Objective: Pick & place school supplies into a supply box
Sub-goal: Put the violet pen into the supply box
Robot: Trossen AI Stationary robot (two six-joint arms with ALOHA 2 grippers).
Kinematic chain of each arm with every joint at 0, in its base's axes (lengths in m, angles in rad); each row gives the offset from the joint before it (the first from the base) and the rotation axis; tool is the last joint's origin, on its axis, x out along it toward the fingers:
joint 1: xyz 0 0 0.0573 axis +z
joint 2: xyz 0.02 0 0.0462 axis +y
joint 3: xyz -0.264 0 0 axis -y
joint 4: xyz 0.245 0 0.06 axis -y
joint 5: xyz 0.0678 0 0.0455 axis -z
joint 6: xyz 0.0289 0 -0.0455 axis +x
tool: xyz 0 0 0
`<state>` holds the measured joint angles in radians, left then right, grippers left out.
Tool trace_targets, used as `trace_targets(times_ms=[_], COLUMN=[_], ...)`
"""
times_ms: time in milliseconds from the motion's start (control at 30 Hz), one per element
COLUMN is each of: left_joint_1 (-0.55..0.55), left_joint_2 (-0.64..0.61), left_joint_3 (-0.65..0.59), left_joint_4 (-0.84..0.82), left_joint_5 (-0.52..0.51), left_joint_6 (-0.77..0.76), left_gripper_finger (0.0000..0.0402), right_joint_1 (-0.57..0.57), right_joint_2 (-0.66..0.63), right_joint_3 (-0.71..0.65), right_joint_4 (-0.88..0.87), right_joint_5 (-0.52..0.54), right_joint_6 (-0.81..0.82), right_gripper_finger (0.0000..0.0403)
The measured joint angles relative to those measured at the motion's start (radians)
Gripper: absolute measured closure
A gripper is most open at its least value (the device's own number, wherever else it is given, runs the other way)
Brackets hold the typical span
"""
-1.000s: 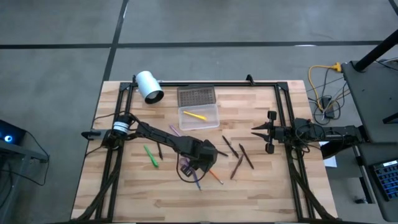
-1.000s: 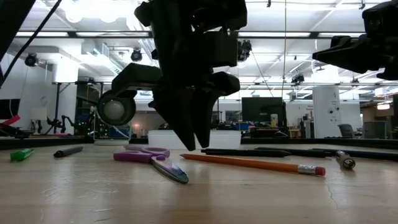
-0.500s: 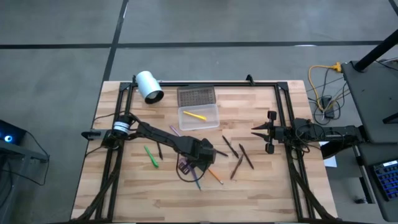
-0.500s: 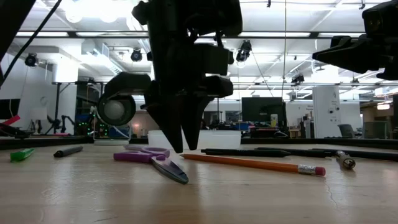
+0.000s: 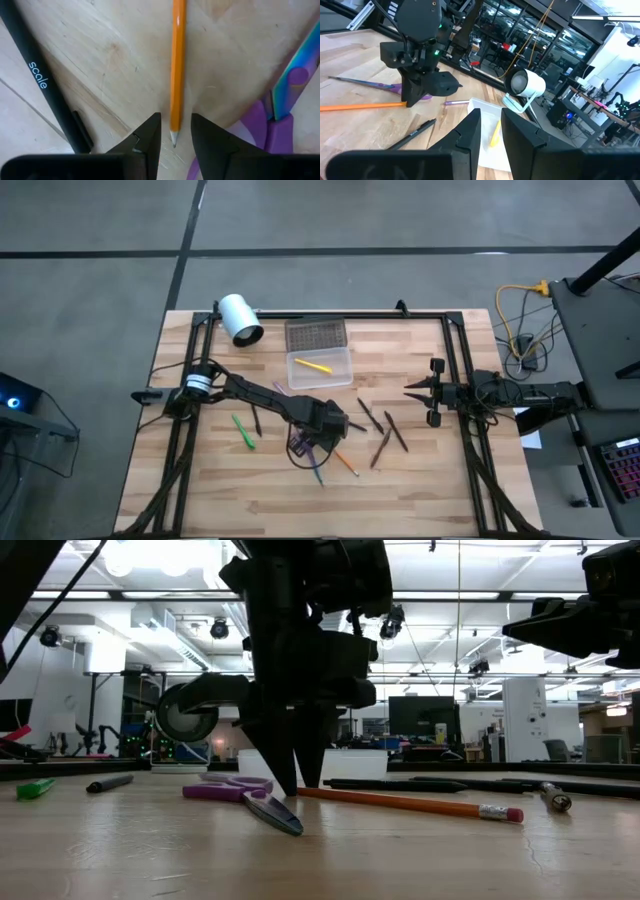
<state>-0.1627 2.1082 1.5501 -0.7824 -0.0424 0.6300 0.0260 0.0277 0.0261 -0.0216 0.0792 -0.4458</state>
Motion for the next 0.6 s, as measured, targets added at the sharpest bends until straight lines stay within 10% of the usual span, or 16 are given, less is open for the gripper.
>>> trace_targets(times_ms=[600], left_joint_1=[0.008], left_joint_2=[0.002], left_joint_3=[0.0], left_joint_4=[-0.015], left_joint_5=[0.091], left_joint_6=[0.03], left_gripper_finger=[0.0393], right_joint_1=[0.0], right_joint_2=[0.0], right_joint_3=[0.0], right_joint_4=[0.0], right_joint_5=[0.0], right_joint_6=[0.0], right_gripper_finger=[0.0335])
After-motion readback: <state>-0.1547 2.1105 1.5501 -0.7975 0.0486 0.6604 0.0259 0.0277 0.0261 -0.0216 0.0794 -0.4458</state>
